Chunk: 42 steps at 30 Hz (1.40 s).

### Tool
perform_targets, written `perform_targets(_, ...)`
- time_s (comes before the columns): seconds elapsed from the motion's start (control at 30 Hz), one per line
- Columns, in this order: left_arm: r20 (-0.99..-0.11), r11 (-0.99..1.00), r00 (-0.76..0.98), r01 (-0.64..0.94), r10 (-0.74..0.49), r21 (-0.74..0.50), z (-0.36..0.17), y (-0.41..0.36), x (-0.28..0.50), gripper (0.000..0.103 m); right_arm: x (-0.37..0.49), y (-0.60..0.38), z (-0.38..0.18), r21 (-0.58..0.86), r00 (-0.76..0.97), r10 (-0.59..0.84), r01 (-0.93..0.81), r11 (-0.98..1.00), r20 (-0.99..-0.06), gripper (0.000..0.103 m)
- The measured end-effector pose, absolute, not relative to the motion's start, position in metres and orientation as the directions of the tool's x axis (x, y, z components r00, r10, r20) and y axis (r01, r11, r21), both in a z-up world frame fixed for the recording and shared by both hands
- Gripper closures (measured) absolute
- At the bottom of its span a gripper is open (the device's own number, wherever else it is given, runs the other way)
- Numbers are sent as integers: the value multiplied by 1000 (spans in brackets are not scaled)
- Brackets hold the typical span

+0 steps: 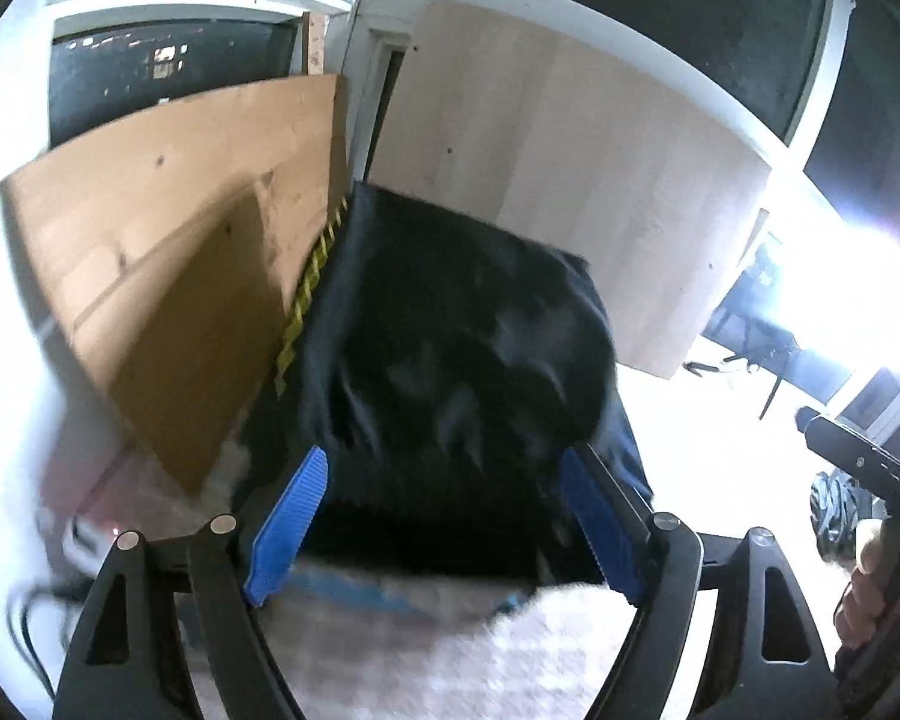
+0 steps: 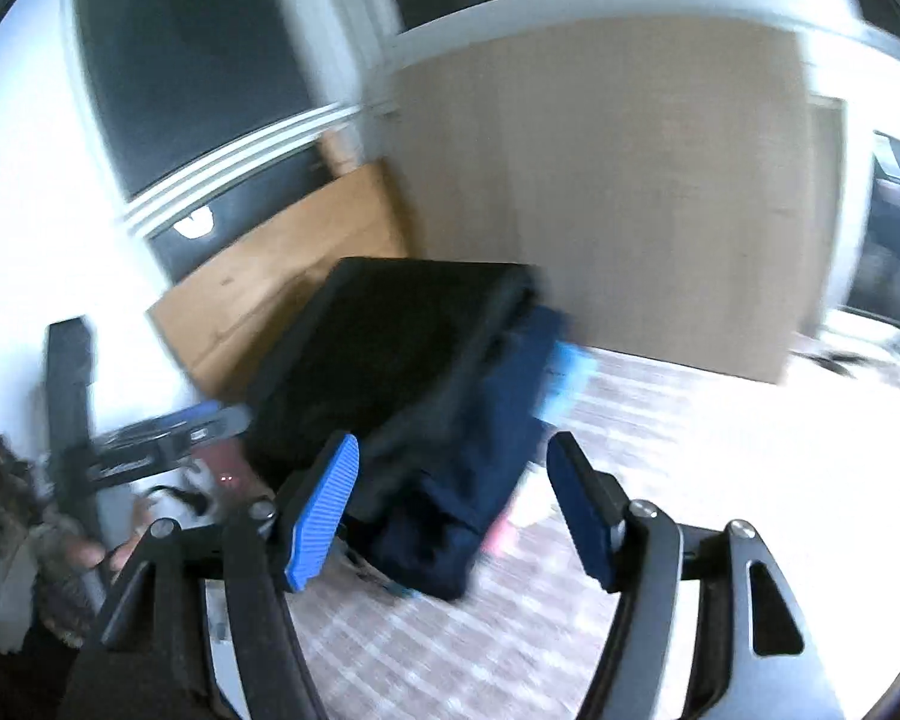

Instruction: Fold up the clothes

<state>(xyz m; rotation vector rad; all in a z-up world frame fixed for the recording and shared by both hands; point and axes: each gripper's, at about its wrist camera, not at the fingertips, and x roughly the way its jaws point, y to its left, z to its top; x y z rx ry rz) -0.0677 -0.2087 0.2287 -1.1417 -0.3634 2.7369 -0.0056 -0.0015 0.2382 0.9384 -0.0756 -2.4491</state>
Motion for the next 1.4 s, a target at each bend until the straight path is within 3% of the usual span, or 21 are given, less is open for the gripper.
perform_targets(0.13, -692, -978, -697, -70, 189, -197, 239, -173, -35, 19, 23, 43, 229, 115, -699, -302, 303, -946, -648, 38)
perform_targets(0.23, -683, -988, -718, -48, 135, -144, 249, -151, -12, 16, 36, 74, 222, 129, -698, -269, 247, -960, -664, 38)
perform_targets(0.47, -657, -991, -752, 47, 48, -126, 270, -117, 33, 14, 55, 122, 207, 187, -669, -316, 260, -947, -673, 38)
perform_targets(0.9, -622, -983, -778, 168, -86, -74, 279, -10, 113, 6, 88, 216, 191, 126, -621, -388, 423, -897, -681, 38)
perform_targets(1.13, -603, -974, -788, 212, -125, -75, 286, 11, 142, 3, 93, 249, 180, 172, -590, -421, 431, -886, -689, 38)
perform_targets(1.4, -580, -972, -804, 219, -128, -89, 289, 16, 159, 3, 105, 257, 181, 119, -618, -406, 451, -885, -673, 38)
